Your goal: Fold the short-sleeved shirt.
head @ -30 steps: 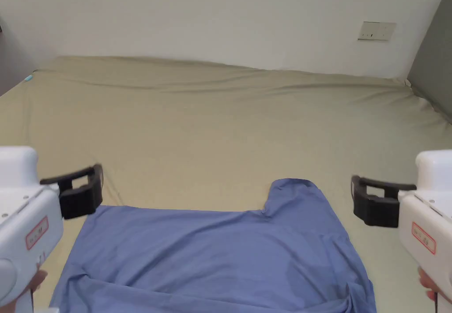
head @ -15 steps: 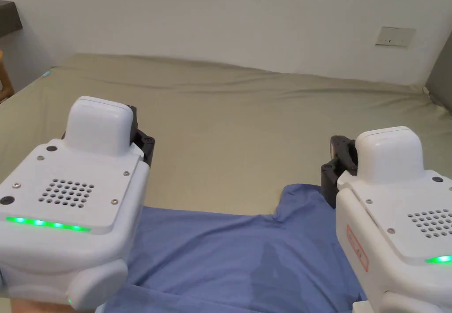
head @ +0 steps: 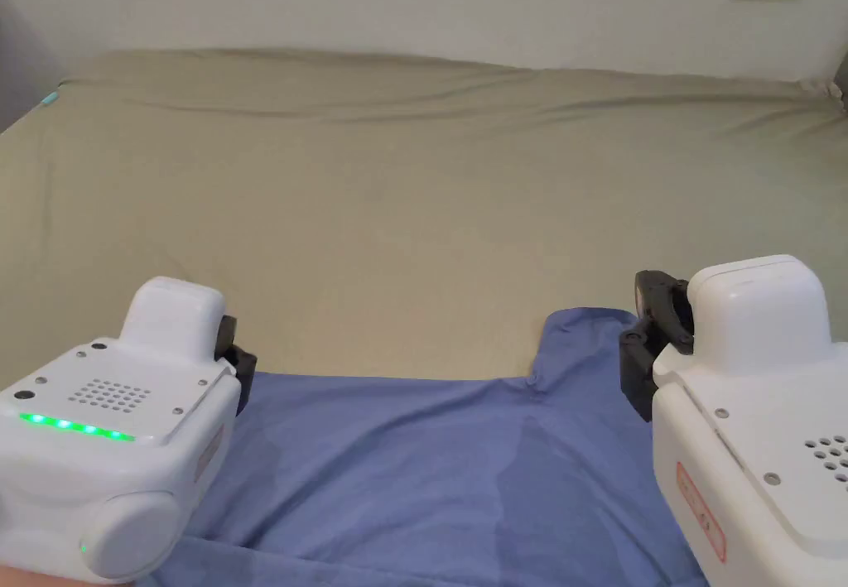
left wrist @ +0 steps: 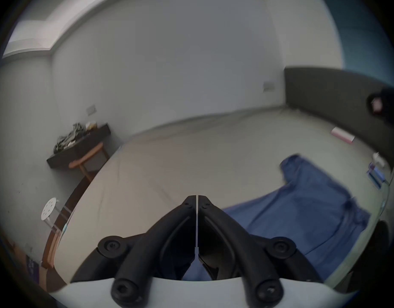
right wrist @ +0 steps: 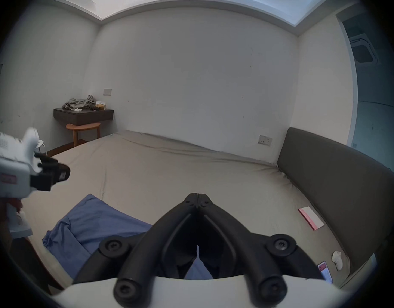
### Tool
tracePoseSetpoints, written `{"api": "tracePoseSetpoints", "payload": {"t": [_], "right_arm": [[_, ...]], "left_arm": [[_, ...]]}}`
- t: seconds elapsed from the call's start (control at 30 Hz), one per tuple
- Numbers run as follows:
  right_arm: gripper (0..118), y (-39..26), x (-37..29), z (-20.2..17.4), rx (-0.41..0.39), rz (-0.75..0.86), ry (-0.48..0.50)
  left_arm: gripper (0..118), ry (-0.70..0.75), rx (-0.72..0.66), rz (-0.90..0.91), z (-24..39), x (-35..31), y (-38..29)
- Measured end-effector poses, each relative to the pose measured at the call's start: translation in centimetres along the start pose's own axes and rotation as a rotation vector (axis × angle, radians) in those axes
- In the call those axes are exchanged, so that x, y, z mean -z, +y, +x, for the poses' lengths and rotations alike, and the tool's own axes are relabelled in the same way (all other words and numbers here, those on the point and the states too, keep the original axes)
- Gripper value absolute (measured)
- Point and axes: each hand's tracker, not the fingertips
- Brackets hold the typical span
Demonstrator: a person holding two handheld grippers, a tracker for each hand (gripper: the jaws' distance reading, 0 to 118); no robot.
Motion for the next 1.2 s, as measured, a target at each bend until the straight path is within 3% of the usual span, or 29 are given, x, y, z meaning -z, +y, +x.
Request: {"api": "tracePoseSetpoints", "payload": {"t": [0.07,0.1,0.13,0.17,0.2,0.23,0.57,0.6,0.63,0.7,0.77,0.8,0.83,0.87,0.9,1.1,1.13,1.17,1.2], "right_arm": [[0,-1.0,1.5,0.6,0.011,-0.040,-0.007],[0,-1.5,2.3,0.9,0.013,-0.060,-0.015],[0,-1.9,2.8,1.2,0.016,-0.076,-0.020],[0,-2.3,3.4,1.6,0.019,-0.093,-0.024],[0,-2.7,3.9,2.0,0.023,-0.104,-0.030],[0,-3.0,4.3,2.3,0.025,-0.113,-0.037],[0,-6.2,7.9,6.4,0.019,-0.230,-0.113],[0,-6.4,8.2,6.7,0.022,-0.240,-0.116],[0,-6.6,8.3,7.0,0.027,-0.248,-0.117],[0,-6.9,8.6,7.4,0.025,-0.270,-0.122],[0,-7.0,8.8,7.7,0.011,-0.278,-0.135],[0,-7.0,8.7,7.8,0.010,-0.280,-0.134],[0,-7.0,8.8,8.1,0.021,-0.282,-0.127],[0,-7.0,8.9,8.4,0.038,-0.286,-0.121],[0,-7.0,9.1,8.7,0.047,-0.291,-0.122],[0,-6.6,10.2,10.6,0.053,-0.307,-0.132],[9,-6.6,10.9,11.0,0.061,-0.322,-0.129],[28,-6.8,11.9,11.5,0.071,-0.370,-0.122],[55,-7.1,13.0,11.8,0.078,-0.414,-0.106]], "left_arm": [[8,0.006,-0.067,-0.079,-2.1,3.8,-2.2],[26,0.008,-0.116,-0.134,-3.1,5.9,-3.3],[68,0.012,-0.153,-0.197,-4.2,7.7,-4.0],[99,0.015,-0.197,-0.248,-5.3,9.6,-4.8],[114,0.048,-0.229,-0.241,-6.4,11.2,-5.5],[116,0.070,-0.238,-0.226,-7.1,12.4,-5.9],[114,0.093,-0.264,-0.389,-10.0,24.4,-8.3],[109,0.048,-0.223,-0.442,-9.7,25.1,-8.5],[96,0.037,-0.210,-0.466,-8.7,24.6,-8.6],[87,-0.004,-0.248,-0.414,-8.1,24.3,-8.8],[56,0.026,-0.243,-0.416,-8.1,23.6,-8.2],[33,-0.043,-0.258,-0.419,-7.9,23.5,-8.0],[23,-0.049,-0.254,-0.397,-7.3,23.1,-7.6],[23,-0.052,-0.201,-0.400,-7.0,22.9,-7.1],[1,-0.064,-0.183,-0.389,-6.7,22.6,-6.6],[1,0.012,-0.080,-0.206,-5.2,15.8,-3.1],[1,0.015,-0.069,-0.183,-5.0,14.6,-2.6],[1,0.015,-0.050,-0.158,-5.0,13.4,-2.2],[1,0.022,-0.037,-0.135,-4.8,12.0,-1.8]]}}
